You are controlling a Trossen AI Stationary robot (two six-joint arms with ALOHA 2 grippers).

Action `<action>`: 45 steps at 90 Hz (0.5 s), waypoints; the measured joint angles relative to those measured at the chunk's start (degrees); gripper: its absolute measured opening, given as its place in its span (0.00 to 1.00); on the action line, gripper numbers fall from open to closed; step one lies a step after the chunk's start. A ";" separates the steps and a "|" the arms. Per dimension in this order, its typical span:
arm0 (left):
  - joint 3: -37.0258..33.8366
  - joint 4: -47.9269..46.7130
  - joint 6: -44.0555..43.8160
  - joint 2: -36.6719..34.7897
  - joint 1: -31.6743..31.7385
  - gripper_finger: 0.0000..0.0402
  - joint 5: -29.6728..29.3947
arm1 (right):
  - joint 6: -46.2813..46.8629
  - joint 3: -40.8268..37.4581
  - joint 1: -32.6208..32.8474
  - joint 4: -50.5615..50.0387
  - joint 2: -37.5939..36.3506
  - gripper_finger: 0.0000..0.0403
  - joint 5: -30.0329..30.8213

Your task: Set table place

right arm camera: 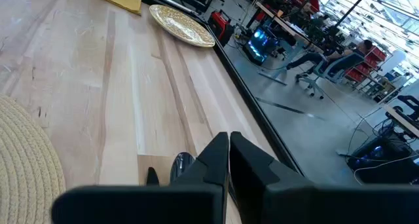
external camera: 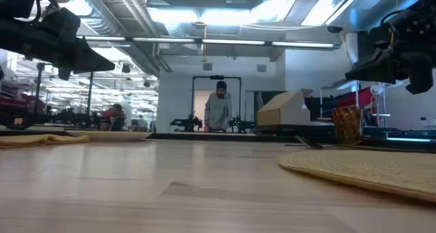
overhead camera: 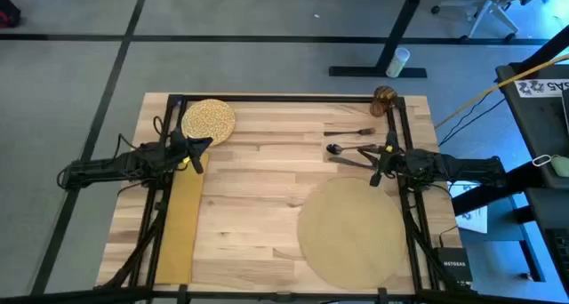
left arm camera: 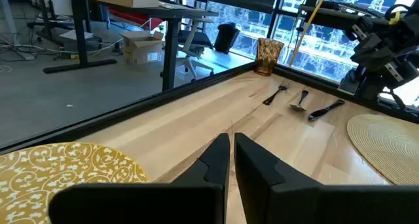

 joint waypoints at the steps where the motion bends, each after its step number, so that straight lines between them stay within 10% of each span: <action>1: 0.00 0.00 0.00 0.01 0.00 0.01 0.00 | 0.00 0.01 0.00 0.00 0.01 0.00 0.00; 45: 0.15 13.11 12.10 0.55 0.20 0.01 7.40 | 0.00 0.00 0.00 0.00 -0.01 0.00 0.00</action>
